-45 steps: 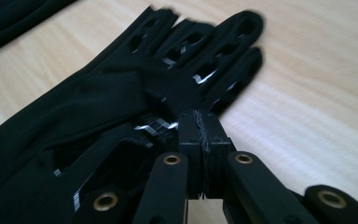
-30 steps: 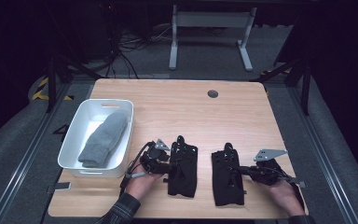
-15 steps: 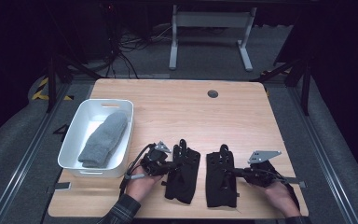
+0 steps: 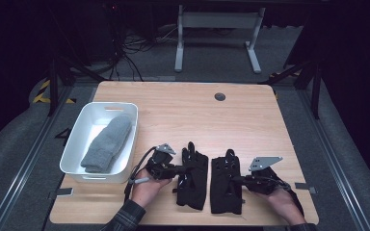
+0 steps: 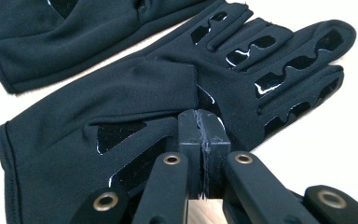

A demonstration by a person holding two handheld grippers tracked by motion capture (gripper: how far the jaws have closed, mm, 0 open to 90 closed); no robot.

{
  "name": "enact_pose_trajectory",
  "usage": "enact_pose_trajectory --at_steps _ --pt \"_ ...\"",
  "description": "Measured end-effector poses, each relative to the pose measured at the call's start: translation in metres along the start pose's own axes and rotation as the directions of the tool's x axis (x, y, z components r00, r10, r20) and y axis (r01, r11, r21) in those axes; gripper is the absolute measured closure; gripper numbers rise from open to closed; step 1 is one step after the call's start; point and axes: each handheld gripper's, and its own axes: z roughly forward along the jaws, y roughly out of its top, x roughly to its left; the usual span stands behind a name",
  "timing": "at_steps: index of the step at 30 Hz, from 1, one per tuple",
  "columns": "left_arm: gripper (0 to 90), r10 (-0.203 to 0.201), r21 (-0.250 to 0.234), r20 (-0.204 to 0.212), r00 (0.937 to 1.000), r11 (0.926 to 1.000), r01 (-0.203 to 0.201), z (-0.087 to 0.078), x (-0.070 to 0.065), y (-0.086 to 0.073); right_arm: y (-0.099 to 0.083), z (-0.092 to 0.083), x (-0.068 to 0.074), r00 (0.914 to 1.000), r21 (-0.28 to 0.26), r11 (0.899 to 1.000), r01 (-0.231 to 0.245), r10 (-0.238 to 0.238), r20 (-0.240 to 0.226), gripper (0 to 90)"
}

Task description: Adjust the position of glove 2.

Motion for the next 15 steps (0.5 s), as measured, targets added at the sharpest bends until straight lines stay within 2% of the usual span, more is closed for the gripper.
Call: enact_pose_trajectory --at_steps 7,15 --pt "87.2 0.026 0.000 0.020 0.9995 0.9997 -0.026 -0.003 -0.007 0.005 0.006 0.008 0.005 0.9998 0.009 1.000 0.017 -0.017 -0.008 90.0" --pt "87.2 0.030 -0.038 0.085 0.9959 0.9989 -0.027 -0.008 -0.009 0.014 0.013 0.016 0.007 0.9994 0.009 1.000 0.024 -0.024 -0.024 90.0"
